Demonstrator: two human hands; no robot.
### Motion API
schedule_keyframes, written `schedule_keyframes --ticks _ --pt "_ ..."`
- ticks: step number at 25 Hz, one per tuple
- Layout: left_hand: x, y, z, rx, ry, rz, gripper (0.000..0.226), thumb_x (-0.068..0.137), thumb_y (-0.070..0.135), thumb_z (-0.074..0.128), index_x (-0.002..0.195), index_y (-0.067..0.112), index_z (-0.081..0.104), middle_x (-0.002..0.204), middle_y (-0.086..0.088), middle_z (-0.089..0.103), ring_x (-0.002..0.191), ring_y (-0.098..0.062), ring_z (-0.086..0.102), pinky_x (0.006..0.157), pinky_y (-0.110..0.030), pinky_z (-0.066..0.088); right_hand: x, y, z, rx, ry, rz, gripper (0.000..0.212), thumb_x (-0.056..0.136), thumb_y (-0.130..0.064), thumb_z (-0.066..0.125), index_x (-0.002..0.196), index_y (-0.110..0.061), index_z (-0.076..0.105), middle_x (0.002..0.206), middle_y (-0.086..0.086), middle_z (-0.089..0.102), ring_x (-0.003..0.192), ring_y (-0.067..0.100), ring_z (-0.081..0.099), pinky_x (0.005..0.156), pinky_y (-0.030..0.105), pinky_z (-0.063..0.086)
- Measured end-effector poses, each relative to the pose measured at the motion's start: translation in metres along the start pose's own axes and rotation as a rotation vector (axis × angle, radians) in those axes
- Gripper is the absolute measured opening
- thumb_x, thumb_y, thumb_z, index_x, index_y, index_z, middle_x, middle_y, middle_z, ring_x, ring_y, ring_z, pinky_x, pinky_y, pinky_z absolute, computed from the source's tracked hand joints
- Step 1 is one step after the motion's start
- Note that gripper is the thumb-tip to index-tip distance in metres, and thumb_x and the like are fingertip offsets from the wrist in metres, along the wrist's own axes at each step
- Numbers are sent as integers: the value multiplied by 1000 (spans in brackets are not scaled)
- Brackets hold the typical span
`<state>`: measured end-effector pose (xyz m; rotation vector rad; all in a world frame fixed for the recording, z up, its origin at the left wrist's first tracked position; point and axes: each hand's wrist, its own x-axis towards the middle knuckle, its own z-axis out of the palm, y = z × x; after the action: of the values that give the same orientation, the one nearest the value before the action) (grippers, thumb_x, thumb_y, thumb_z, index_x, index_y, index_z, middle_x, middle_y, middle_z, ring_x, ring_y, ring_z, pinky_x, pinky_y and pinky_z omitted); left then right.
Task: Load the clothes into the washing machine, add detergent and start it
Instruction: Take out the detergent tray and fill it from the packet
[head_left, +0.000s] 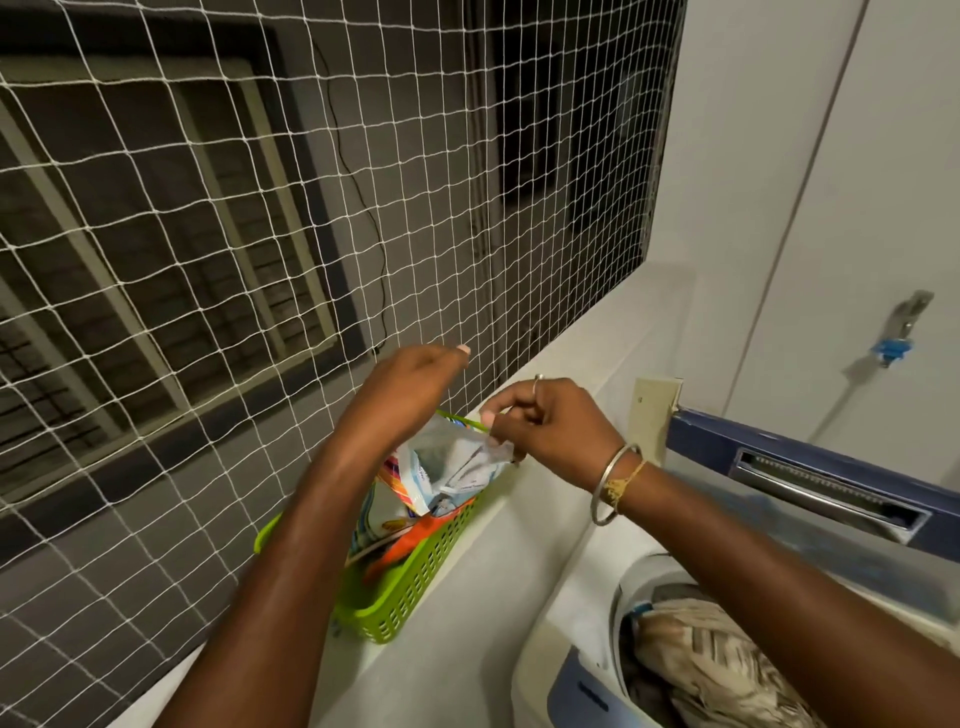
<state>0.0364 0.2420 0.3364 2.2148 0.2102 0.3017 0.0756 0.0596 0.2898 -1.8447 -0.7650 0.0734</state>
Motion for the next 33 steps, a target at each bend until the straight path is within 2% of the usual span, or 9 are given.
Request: schedule_keyframes --ticks 2,4,8,11,15,21,25,30,33 --pt "-4 10 2 69 19 27 37 89 56 52 99 27 73 105 7 72 100 -14 64 95 -38 50 8 0 -11 60 46 29 4 87 -15 71 87 -16 75 73 9 75 54 15 66 51 23 51" --pt "-8 26 5 98 38 50 27 94 49 53 102 31 71 102 8 70 97 -12 63 89 -35 49 17 2 -24 146 79 86 5 88 -13 71 89 -9 74 76 13 75 52 13 63 47 17 46" --pt "-5 61 28 130 52 126 26 96 43 53 104 28 72 90 7 71 86 -15 65 79 -31 49 33 20 -45 239 152 226 7 89 -16 69 89 -10 72 79 12 75 55 15 63 49 22 49" --pt "6 79 63 179 17 174 25 94 39 50 95 24 71 81 5 69 81 -18 64 73 -32 48 44 41 -52 275 201 340 21 91 0 54 80 -11 68 71 11 71 54 19 63 51 26 51" --pt "33 80 113 211 -17 70 29 93 33 46 106 17 66 105 -9 69 97 -29 63 83 -39 51 55 71 -54 292 305 454 28 88 10 47 70 -7 61 46 -1 62 45 17 62 49 29 56" --pt "58 53 163 145 104 -42 27 93 19 44 109 3 59 115 -20 63 108 -40 57 77 -39 39 71 117 -56 356 353 546 31 84 9 56 60 -10 60 46 3 61 47 20 62 63 40 60" --pt "62 17 191 -14 218 -191 38 96 18 45 132 7 53 133 -15 59 124 -34 54 96 -37 42 80 145 -56 349 349 568 8 82 4 65 81 -4 68 65 12 64 55 24 60 69 41 59" --pt "61 -25 216 11 345 -241 53 94 10 49 145 0 38 149 -19 43 139 -34 38 115 -45 31 91 179 -53 48 301 496 27 80 -12 71 107 -17 70 91 2 71 88 23 68 92 33 54" --pt "50 -31 219 101 379 -251 62 94 8 50 151 -2 26 159 -21 25 147 -38 21 121 -46 19 94 181 -50 -106 220 407 38 83 -9 68 121 -12 66 109 3 69 104 20 64 93 21 44"
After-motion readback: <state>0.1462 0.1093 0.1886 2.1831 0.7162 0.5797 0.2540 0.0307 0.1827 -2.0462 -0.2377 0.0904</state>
